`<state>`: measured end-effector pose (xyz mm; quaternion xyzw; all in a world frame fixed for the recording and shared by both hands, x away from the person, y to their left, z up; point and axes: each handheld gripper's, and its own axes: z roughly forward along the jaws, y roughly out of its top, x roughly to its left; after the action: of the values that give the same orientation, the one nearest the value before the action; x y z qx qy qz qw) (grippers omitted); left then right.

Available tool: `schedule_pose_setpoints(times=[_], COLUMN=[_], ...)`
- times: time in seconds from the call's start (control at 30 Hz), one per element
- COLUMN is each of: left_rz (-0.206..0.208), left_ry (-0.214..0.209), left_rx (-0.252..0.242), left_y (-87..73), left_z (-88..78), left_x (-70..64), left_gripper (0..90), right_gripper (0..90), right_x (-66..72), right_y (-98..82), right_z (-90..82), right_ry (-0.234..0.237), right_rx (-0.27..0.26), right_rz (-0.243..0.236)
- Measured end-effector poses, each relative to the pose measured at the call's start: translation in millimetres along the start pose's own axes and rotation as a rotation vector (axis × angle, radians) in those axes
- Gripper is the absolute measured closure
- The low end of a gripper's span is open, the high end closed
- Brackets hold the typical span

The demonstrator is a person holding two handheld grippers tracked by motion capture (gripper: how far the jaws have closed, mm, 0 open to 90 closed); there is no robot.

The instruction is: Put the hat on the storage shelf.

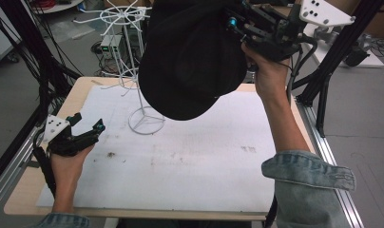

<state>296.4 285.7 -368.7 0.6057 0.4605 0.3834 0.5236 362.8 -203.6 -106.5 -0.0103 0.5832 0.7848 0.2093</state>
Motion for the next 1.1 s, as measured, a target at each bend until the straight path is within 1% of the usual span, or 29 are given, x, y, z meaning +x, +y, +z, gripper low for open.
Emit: schedule_pose_setpoints(times=[0.1, 0.2, 0.23, 0.3, 0.43, 0.5, 0.53, 0.7, 0.87, 1.0, 1.1], left_rz=[0.001, 0.001, 0.002, 0.001, -0.002, -0.005, -0.003, -0.005, -0.006, -0.006, -0.006], left_ry=[-0.001, -0.003, -0.004, -0.004, -0.002, -0.001, -0.001, -0.001, -0.002, -0.003, -0.005], left_rx=[0.002, 0.002, 0.002, 0.003, 0.003, 0.003, 0.003, 0.001, 0.004, 0.005, 0.004], left_y=[-0.4, -0.7, -0.7, -0.8, -1.2, -1.2, -1.2, -1.5, -1.6, -1.9, -1.8], left_z=[0.5, 1.1, 1.2, 1.1, 1.2, 0.9, 0.7, 0.9, 0.9, 1.6, 1.5], left_x=[-0.2, -0.9, -0.9, -0.7, -0.1, 0.3, 0.5, 1.0, 1.7, 1.3, 1.3], left_gripper=[20.5, 20.4, 20.5, 20.4, 20.5, 20.4, 20.4, 20.4, 20.4, 20.5, 20.4], right_gripper=[69.3, 69.2, 69.2, 69.2, 69.1, 69.0, 69.0, 68.5, 67.6, 66.3, 65.1], right_x=[0.1, -1.1, -1.6, -2.2, -2.9, -3.4, -4.8, -7.0, -9.1, -11.9, -13.9], right_y=[0.7, 1.3, 1.2, 0.7, -3.6, -4.5, -8.5, -15.3, -23.8, -32.1, -37.7], right_z=[6.7, 13.7, 17.6, 19.8, 30.0, 31.8, 36.4, 43.2, 51.6, 57.2, 59.8], right_ry=[0.007, 0.010, 0.012, 0.015, 0.029, 0.031, 0.032, 0.029, 0.030, 0.029, 0.023], right_rx=[0.003, 0.019, 0.020, 0.016, 0.005, 0.003, 0.012, 0.022, 0.045, 0.075, 0.080], right_rz=[-0.004, -0.007, -0.001, 0.001, 0.027, 0.025, 0.040, 0.058, 0.074, 0.094, 0.109])
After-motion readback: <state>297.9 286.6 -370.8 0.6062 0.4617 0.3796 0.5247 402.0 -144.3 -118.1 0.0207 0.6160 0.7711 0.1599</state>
